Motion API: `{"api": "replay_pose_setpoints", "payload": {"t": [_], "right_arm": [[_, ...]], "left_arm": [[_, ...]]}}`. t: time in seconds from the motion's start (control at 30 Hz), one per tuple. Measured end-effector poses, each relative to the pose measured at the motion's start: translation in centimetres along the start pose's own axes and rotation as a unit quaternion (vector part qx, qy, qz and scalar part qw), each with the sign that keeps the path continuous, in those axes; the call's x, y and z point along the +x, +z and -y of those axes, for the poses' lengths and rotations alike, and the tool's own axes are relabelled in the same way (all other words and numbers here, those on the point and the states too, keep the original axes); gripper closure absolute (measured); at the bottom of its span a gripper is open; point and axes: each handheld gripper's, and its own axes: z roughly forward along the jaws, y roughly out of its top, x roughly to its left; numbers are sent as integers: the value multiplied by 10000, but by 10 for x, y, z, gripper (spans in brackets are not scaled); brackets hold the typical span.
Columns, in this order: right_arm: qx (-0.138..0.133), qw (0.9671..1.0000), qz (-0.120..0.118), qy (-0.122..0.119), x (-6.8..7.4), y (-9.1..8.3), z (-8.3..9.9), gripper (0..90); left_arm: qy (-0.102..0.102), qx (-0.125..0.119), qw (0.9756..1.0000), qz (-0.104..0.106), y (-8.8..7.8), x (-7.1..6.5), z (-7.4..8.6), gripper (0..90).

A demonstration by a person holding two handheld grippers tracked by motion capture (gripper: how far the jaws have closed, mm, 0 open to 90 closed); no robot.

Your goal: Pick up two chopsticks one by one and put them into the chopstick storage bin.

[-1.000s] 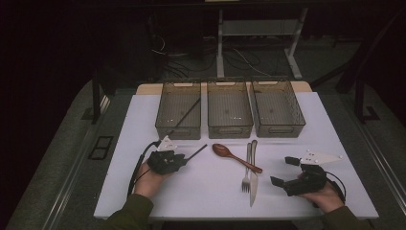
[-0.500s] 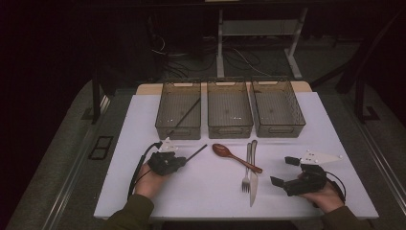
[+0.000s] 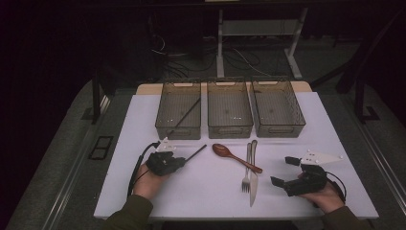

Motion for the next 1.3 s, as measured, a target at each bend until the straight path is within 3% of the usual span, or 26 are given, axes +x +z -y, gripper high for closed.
{"api": "replay_pose_setpoints", "payload": {"t": [0.73,1.3], "right_arm": [[-25,10000,-15,0,1,0,0,8],[84,9999,-58,88,-2,8,4,9]], "left_arm": [[-204,-162,9996,138,-29,-3,-8,855],[-184,-390,9987,258,-44,-5,-34,855]]}}
